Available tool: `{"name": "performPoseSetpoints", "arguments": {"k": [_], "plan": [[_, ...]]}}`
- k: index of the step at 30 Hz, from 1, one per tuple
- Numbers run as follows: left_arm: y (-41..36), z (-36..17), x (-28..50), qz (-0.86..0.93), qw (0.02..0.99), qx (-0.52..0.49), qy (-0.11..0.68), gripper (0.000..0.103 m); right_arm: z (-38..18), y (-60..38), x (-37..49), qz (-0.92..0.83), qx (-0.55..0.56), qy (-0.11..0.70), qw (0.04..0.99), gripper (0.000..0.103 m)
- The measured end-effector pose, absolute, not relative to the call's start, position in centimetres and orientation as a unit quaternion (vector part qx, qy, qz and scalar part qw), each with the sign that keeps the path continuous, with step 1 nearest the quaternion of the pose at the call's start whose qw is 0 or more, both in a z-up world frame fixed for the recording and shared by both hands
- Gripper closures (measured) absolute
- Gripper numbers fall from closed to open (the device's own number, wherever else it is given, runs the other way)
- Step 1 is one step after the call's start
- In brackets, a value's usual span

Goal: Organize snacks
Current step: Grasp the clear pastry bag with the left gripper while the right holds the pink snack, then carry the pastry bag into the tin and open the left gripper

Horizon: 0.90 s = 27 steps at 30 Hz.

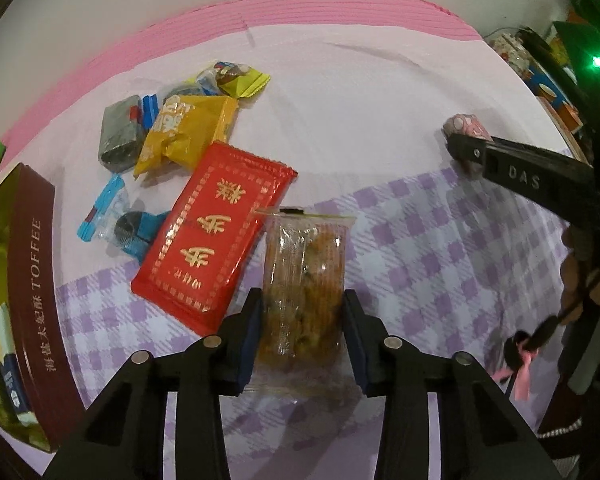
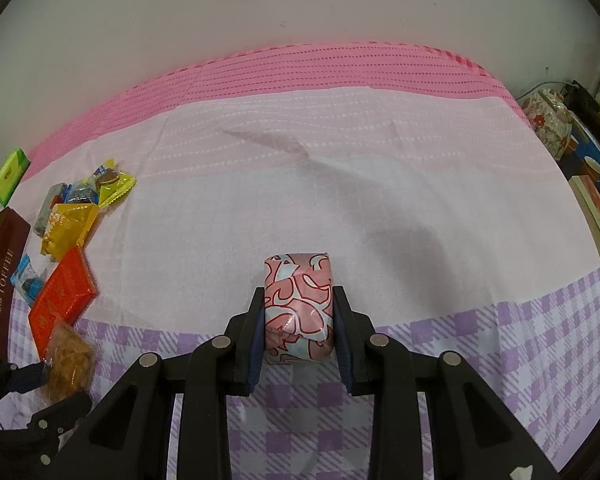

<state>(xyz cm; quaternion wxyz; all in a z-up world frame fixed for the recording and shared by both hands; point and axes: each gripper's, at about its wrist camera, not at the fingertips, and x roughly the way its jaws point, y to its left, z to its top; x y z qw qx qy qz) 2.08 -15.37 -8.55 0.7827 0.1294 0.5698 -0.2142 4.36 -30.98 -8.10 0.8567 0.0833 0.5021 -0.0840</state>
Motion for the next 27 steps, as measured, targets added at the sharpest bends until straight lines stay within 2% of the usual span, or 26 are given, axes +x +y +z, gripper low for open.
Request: {"name": "performPoseSetpoints", "arguments": {"k": [4,6,14,27], "plan": [[-16.0,-8.6,2.3,-0.207,0.786,0.138,0.567,0.061,-8.2,-30.8,4.4,-0.085,0.079,0.502,0.857,0.075],[-15.8,-8.6,2.3,-0.206,0.784,0.136,0.569,0.065,-8.2,-30.7,4.3,-0.085,0.078,0.502,0.857,0.075],[-14.6,-8.2,1.6,-0.203,0.77,0.121,0.593,0.065,-8.2,-30.4,4.2,-0.087,0.071,0.502,0.857,0.074],[-9.1,-2.2,1.0,-0.2,0.797,0.084,0.563,0.065,-8.0,-29.8,4.1,-0.096,0.057,0.502,0.858,0.073]]}}
